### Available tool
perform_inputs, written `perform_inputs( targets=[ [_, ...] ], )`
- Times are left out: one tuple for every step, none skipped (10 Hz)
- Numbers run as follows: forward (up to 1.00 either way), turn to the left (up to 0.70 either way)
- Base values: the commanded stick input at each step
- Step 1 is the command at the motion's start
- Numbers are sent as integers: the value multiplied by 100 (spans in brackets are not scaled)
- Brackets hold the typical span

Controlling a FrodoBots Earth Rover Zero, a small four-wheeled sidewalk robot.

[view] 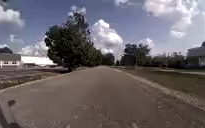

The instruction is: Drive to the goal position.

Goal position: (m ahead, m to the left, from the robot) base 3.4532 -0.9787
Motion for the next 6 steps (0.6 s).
perform_inputs(
  targets=[
    [70, 0],
    [70, 0],
    [70, 0],
    [70, 0],
    [70, 0],
    [70, 0]
  ],
)
